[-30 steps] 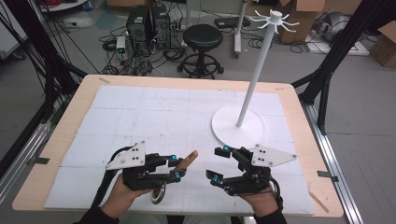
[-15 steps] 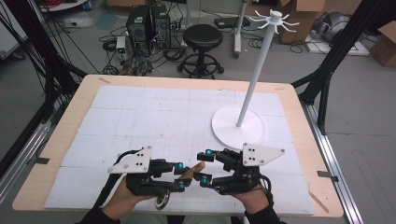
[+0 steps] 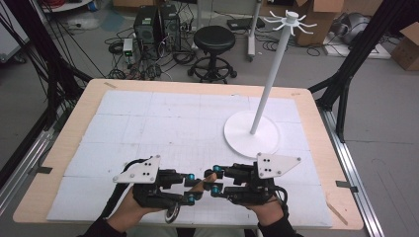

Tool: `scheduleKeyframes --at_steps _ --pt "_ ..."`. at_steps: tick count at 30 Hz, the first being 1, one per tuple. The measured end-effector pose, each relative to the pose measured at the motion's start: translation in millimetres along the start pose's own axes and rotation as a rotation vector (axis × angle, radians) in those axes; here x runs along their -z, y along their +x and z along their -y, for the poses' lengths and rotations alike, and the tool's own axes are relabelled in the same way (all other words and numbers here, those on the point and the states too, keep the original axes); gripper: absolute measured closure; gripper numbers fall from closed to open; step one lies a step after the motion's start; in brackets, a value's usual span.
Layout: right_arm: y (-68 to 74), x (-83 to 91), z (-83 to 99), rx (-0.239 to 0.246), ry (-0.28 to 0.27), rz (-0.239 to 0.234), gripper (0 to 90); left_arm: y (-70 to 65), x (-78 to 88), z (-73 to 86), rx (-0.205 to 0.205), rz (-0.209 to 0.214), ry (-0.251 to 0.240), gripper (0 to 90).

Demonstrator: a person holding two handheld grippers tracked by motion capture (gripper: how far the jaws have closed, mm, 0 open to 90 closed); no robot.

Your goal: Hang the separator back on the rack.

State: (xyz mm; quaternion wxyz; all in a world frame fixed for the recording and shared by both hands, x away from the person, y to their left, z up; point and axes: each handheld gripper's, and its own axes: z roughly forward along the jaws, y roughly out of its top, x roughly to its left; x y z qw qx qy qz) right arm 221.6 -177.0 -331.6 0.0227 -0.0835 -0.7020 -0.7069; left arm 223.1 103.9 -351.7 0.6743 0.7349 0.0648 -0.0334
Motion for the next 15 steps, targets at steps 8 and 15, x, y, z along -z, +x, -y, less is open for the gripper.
scheduleKeyframes --at_steps 8,15 --pt "5.7 -5.7 -8.6 -0.052 0.038 0.044 70.8 0.9 2.0 1.6 0.026 0.008 -0.015 66.4" --pt "9.8 -9.2 -16.0 -0.037 0.052 0.086 71.0 -3.7 2.2 2.6 0.057 -0.046 0.027 50.2"
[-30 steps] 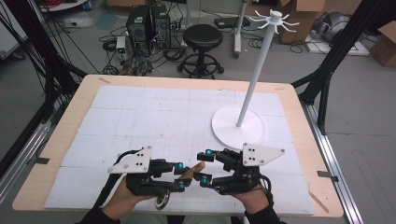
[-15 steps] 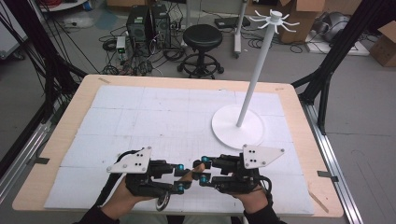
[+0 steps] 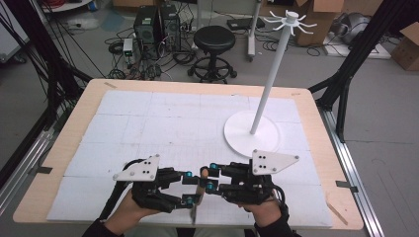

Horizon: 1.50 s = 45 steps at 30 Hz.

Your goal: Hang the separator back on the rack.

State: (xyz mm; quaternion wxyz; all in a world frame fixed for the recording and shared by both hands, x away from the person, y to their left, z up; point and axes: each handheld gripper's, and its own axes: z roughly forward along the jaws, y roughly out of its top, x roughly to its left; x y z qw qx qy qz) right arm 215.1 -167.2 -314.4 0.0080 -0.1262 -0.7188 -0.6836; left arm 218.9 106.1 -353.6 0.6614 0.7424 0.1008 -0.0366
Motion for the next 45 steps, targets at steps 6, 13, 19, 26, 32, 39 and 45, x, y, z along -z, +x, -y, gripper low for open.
scheduleKeyframes --at_steps 6,13,19,26,32,39,45 --pt "5.7 1.6 -9.7 -0.005 0.029 0.12 71.1 -4.1 -5.6 1.7 -0.01 -0.101 0.058 42.1" --pt "15.3 -6.3 -18.7 -0.006 0.045 0.272 71.0 -5.8 -12.0 -0.9 -0.016 -0.18 0.069 42.0" --pt "20.7 -13.7 -21.5 0.003 0.079 0.326 70.9 -2.7 -21.0 1.8 -0.002 -0.218 0.117 44.5" --pt "21.1 -15.2 -18.6 -0.005 0.079 0.371 70.9 -2.8 -28.9 4.0 0.017 -0.238 0.144 63.2" --pt "19.5 -12.3 -15.1 -0.037 0.068 0.377 70.9 -2.2 -30.0 4.7 -0.001 -0.259 0.159 70.1" --pt "13.1 -13.7 -13.3 -0.074 0.045 0.321 62.4 -1.4 -25.1 3.2 -0.005 -0.245 0.164 70.5" --pt "3.8 -10.2 -11.8 -0.043 0.031 0.196 27.5 4.1 -18.1 0.3 0.018 -0.155 0.123 70.5"
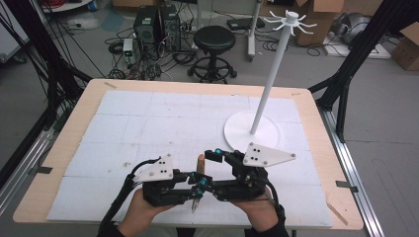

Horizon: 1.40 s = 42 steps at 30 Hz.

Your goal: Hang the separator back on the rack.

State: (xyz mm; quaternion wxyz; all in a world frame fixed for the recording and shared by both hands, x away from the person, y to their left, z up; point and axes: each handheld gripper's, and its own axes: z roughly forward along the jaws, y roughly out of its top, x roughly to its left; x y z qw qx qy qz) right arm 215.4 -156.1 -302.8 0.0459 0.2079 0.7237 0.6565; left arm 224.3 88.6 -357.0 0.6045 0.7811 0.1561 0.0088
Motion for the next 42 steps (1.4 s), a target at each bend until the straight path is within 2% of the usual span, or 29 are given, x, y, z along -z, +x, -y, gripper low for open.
scheduleKeyframes --at_steps 3,4,5,8,9,11,13,14,17,20,21,22,23,25,29,31,32,36,37,38,39,40,41,42 --pt "-9.5 7.2 2.4 -0.03 -0.036 -0.049 26.1 1.2 2.5 -0.8 0.0 0.036 -0.004 70.4" --pt "-13.7 12.7 3.4 -0.045 -0.065 -0.08 26.8 2.2 4.1 -1.0 -0.004 0.057 -0.005 70.4" --pt "-15.8 14.9 3.9 -0.037 -0.076 -0.101 27.3 2.2 4.1 -1.0 -0.004 0.057 -0.005 70.4" --pt "-19.4 18.6 4.3 -0.012 -0.09 -0.133 27.7 2.5 5.6 -1.4 -0.012 0.104 -0.017 70.4" --pt "-22.0 20.9 4.9 -0.001 -0.09 -0.159 28.8 2.5 6.7 -1.7 -0.014 0.141 -0.029 70.4" --pt "-24.0 21.0 6.0 0.003 -0.081 -0.184 31.2 2.9 7.5 -2.0 -0.02 0.172 -0.039 70.4" --pt "-25.5 19.5 7.7 0.016 -0.068 -0.215 33.6 2.8 7.9 -2.1 -0.019 0.183 -0.04 70.4" --pt "-25.5 19.5 7.7 0.016 -0.068 -0.215 33.6 2.8 8.1 -2.1 -0.019 0.19 -0.04 70.4" --pt "-29.0 13.3 11.5 0.012 -0.053 -0.293 37.1 2.6 8.0 -2.5 -0.023 0.232 -0.029 70.4" --pt "-28.3 9.2 12.6 0.022 -0.054 -0.336 41.3 2.0 7.2 -2.6 -0.026 0.252 -0.023 70.4" --pt "-26.1 4.1 13.0 0.03 -0.035 -0.376 44.5 1.4 6.5 -2.8 -0.028 0.271 -0.018 70.4" --pt "-26.1 4.1 13.0 0.03 -0.035 -0.376 44.5 1.4 6.5 -2.8 -0.028 0.271 -0.018 70.4" --pt "-24.5 -1.2 13.5 0.04 -0.014 -0.408 48.9 0.9 5.9 -2.8 -0.031 0.284 -0.02 70.4" --pt "-24.4 -4.7 13.9 0.039 -0.003 -0.429 52.2 0.3 6.1 -2.6 -0.032 0.295 -0.018 70.4" --pt "-24.8 -8.4 14.5 0.029 0.008 -0.476 65.0 -0.4 6.6 -2.5 -0.039 0.308 -0.015 70.3" --pt "-24.7 -9.3 15.3 0.03 0.004 -0.49 69.8 -0.9 7.3 -2.5 -0.046 0.314 -0.017 70.4" --pt "-24.3 -9.1 15.7 0.026 0.003 -0.493 70.4 -1.3 7.4 -2.3 -0.045 0.324 -0.018 70.4" --pt "-22.5 -8.2 16.0 0.023 -0.002 -0.481 71.1 -1.6 7.6 -2.5 -0.039 0.317 -0.02 69.6" --pt "-21.6 -6.9 15.9 0.018 -0.014 -0.449 71.3 -1.8 7.8 -2.6 -0.033 0.299 -0.028 64.4" --pt "-21.3 -6.0 15.8 0.012 -0.019 -0.429 71.3 -1.8 7.4 -2.6 0.007 0.252 -0.045 55.0" --pt "-21.0 -5.0 15.4 0.006 -0.027 -0.407 71.3 -1.8 7.4 -2.6 0.007 0.252 -0.045 50.4" --pt "-20.8 -4.0 15.1 0.002 -0.039 -0.383 71.4 -1.6 7.5 -2.7 0.014 0.223 -0.044 47.8" --pt "-20.8 -4.0 15.1 0.002 -0.039 -0.383 71.4 -1.7 7.7 -2.4 0.011 0.194 -0.046 47.8" --pt "-20.6 -3.1 14.7 -0.003 -0.046 -0.352 71.3 -1.7 8.1 -2.2 0.006 0.17 -0.047 46.9"
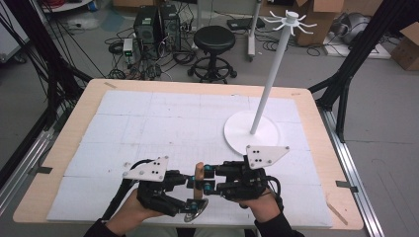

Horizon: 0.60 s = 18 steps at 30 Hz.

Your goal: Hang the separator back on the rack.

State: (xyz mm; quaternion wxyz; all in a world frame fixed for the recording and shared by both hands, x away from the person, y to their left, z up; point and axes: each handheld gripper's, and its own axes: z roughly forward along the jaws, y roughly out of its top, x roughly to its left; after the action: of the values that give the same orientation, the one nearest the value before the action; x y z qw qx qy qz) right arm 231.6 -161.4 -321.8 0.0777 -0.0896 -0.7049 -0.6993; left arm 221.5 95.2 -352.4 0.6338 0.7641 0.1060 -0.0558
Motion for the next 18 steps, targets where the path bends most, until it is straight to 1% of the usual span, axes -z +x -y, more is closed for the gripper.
scheduleKeyframes --at_steps 1,2,3,4,5,6,7,8,9,10,11,12,14,16,18 --pt "0.8 0.9 -0.3 -0.002 -0.005 0.031 71.4 -0.4 0.5 0.2 -0.004 -0.027 -0.005 46.2" --pt "2.3 2.6 -0.8 -0.004 -0.009 0.101 71.3 -1.2 0.8 0.6 -0.011 -0.061 -0.012 45.5" --pt "3.1 3.1 -0.8 -0.006 -0.013 0.142 71.3 -1.5 1.0 0.8 -0.019 -0.093 -0.013 45.9" --pt "4.1 3.6 -1.0 -0.011 -0.016 0.182 71.3 -1.4 0.0 1.3 -0.022 -0.155 -0.008 46.6" --pt "4.1 3.6 -1.0 -0.011 -0.016 0.182 71.3 -1.4 0.0 1.3 -0.022 -0.155 -0.008 48.1" --pt "5.9 4.1 -1.2 -0.016 -0.023 0.247 71.3 -0.5 -0.8 1.5 -0.022 -0.181 -0.003 48.5" --pt "7.4 4.1 -1.3 -0.014 -0.025 0.275 71.3 0.9 -2.6 1.7 -0.011 -0.22 -0.001 49.4" --pt "7.4 4.1 -1.3 -0.014 -0.025 0.275 71.3 0.9 -2.6 1.7 -0.011 -0.22 -0.001 50.1" --pt "10.1 2.7 -1.1 -0.013 -0.028 0.324 71.3 1.4 -3.6 1.8 -0.002 -0.233 -0.003 51.3" --pt "11.6 2.4 -0.9 -0.013 -0.027 0.343 71.3 2.1 -4.9 1.6 -0.002 -0.232 -0.006 53.7" --pt "11.6 2.4 -0.9 -0.013 -0.027 0.343 71.3 2.1 -4.9 1.6 -0.002 -0.232 -0.006 55.5" --pt "13.4 1.4 -0.5 -0.014 -0.027 0.38 71.2 2.1 -5.9 1.6 -0.001 -0.226 -0.008 56.3" --pt "13.9 0.4 -0.1 -0.022 -0.019 0.399 71.2 1.9 -7.5 1.9 0.002 -0.224 -0.009 58.2" --pt "14.0 0.1 0.3 -0.023 -0.018 0.405 71.2 2.6 -8.5 2.1 0.0 -0.221 0.002 59.6" --pt "14.6 -0.9 1.6 -0.025 -0.015 0.409 71.2 3.4 -9.3 2.2 0.005 -0.218 0.008 64.7"
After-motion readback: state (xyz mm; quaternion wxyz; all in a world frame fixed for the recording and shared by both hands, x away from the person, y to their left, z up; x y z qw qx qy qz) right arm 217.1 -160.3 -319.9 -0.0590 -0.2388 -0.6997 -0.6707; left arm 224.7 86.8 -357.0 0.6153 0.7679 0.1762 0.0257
